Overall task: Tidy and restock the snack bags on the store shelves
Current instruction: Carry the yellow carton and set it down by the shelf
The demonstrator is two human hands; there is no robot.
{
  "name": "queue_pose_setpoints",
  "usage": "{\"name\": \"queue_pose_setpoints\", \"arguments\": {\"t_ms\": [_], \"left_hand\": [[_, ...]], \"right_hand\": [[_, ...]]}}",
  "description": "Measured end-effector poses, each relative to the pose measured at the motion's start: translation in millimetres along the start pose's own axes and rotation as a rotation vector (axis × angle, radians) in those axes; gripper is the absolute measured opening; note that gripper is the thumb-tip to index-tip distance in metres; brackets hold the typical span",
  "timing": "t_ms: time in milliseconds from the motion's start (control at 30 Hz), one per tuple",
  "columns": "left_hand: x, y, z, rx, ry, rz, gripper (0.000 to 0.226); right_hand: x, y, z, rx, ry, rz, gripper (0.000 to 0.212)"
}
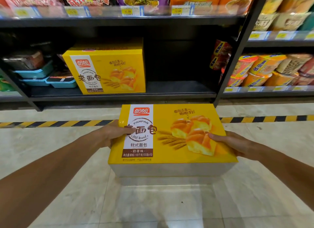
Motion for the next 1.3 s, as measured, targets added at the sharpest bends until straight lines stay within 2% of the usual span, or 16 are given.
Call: {"name": "queue_pose_setpoints", "arguments": {"t_ms": [133, 200, 300, 400, 467, 567, 667, 767, 867, 1000, 1100, 1133, 1233, 1300], "left_hand": [[6.3, -3.9, -14.1, -0.171, -0.105, -0.051, 0.061], [13.8, 0.4, -21.4, -0.266, -0.14, -0.103, 0.075], [17.8, 7.1, -25.0, -0.273, -0.108, -0.185, 0.091], [11.4, 12.1, -25.5, -0.237, -0.086, -0.262, 0.086], [2.8, 14.9, -28.5, -0.243, -0.076, -0.335, 0.085], [-7.5, 21.5, -25.0, -0.227, -0.014, -0.463, 0.102], [-16.3, 21.4, -20.4, -0.139, -0.043, -0.534, 0.115], [-21.3, 19.0, -27.4, -0.041, -0.165, -0.573, 0.117], [-25.6, 16.9, -34.6, -0.094, -0.209, -0.623, 0.108], [-40.5, 9.9, -32.4, -0.157, -0.356, -0.691, 0.097], [-82.8, -0.9, -30.6, -0.139, -0.343, -0.551, 0.116], [-97.0, -5.1, -26.4, -0.112, -0.335, -0.513, 0.124], [-118.3, -10.5, -3.3, -0.015, -0.36, -0.514, 0.135], [-113.0, -5.8, 11.0, -0.015, -0.317, -0.521, 0.13]], "right_hand": [[-4.1, -9.3, 22.2, 0.151, 0.096, -0.12, 0.058], [-7.5, -9.6, 35.1, 0.27, 0.116, -0.204, 0.05], [-20.2, -5.8, 49.5, 0.359, 0.044, -0.285, 0.067], [-31.6, 6.8, 38.2, 0.352, -0.022, -0.321, 0.094], [-37.5, 11.2, 28.2, 0.342, -0.054, -0.322, 0.096], [-38.6, 14.4, 21.8, 0.287, -0.082, -0.361, 0.093], [-38.1, 18.4, 13.0, 0.212, -0.157, -0.331, 0.105], [-44.8, 20.9, 5.9, 0.203, -0.179, -0.297, 0.119], [-49.0, 24.5, 4.9, 0.193, -0.244, -0.25, 0.098], [-57.3, 26.2, 11.9, 0.201, -0.233, -0.014, 0.077], [-66.3, 20.3, 11.7, 0.204, -0.266, 0.151, 0.063], [-68.4, 16.8, 10.3, 0.207, -0.322, 0.197, 0.064], [-60.1, 25.3, -9.4, 0.208, -0.496, 0.242, 0.088], [-43.3, 35.6, -14.4, 0.188, -0.458, 0.162, 0.081]]}}
Point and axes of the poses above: each hand's wrist, its own y-axis towards the middle knuckle, its own x-axis out of the back of the hand, z = x × y, the point moved 3 cm from there along y, towards the middle knuckle, and after that the axes turned 10 degrees about -y, right-handed, at the moved point
